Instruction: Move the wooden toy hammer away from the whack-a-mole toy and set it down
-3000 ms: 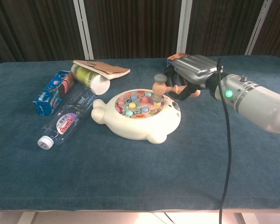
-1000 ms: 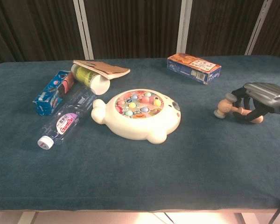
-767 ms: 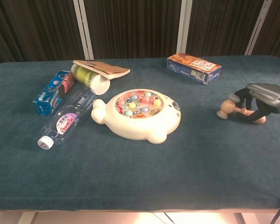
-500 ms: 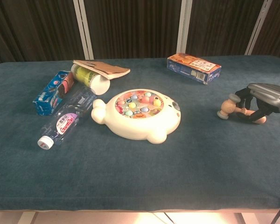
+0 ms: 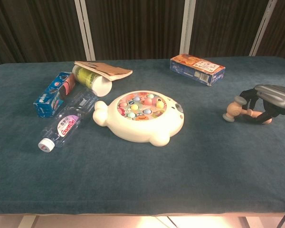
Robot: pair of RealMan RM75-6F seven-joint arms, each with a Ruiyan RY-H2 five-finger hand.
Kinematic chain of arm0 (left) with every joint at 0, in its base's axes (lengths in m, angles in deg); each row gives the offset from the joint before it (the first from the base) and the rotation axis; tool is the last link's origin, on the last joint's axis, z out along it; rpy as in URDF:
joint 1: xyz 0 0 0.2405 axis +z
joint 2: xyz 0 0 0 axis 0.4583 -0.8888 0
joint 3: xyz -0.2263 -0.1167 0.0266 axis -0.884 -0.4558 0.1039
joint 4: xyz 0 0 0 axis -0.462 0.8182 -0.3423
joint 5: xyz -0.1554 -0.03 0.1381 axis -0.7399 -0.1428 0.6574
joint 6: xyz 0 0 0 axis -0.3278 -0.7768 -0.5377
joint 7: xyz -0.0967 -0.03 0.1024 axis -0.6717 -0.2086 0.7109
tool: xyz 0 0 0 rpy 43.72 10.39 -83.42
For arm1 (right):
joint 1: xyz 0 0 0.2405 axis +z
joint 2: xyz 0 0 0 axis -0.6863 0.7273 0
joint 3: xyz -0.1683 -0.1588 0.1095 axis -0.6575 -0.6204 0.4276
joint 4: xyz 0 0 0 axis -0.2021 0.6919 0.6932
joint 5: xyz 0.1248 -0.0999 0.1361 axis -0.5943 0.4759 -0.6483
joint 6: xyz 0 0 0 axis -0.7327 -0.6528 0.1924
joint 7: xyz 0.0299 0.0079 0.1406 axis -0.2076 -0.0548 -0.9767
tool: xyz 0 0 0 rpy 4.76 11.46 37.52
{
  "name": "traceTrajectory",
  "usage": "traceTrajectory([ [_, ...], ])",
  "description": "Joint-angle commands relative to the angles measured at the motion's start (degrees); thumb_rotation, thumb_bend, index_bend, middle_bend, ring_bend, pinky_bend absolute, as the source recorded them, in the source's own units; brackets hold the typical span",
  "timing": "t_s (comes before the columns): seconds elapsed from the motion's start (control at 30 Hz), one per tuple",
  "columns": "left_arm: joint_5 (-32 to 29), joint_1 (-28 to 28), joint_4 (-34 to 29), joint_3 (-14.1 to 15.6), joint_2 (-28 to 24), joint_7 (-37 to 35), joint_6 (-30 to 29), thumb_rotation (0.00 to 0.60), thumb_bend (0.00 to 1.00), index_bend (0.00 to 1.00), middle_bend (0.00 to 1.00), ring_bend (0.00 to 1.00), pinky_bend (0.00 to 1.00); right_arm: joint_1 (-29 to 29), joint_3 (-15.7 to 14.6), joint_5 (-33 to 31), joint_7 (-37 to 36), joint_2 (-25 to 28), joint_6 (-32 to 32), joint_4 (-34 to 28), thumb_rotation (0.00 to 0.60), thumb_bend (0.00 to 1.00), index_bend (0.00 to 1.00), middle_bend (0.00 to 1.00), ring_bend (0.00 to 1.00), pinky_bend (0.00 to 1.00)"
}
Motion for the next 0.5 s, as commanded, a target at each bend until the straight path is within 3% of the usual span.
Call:
traceTrajectory([
  [0.03, 0.02, 0.02, 0.02, 0.01, 0.01, -0.01, -0.04, 0.600, 0.09, 0.00, 0.00, 0.00, 0.06, -0.07, 0.09, 0.04, -0.21, 0.17, -0.09, -0.12, 0.600, 0.24, 0.39, 0.43, 0.35, 0.52],
  [0.5, 0.02, 0.04, 0.00, -0.02, 0.04, -0.07, -0.13, 0.600, 0.09, 0.00, 0.00, 0.00, 0.06, -0.73, 0.74, -0.73, 0.67, 1.72, 0.32, -2.43, 0.600, 0.21, 0.35, 0.40, 0.34, 0.51],
])
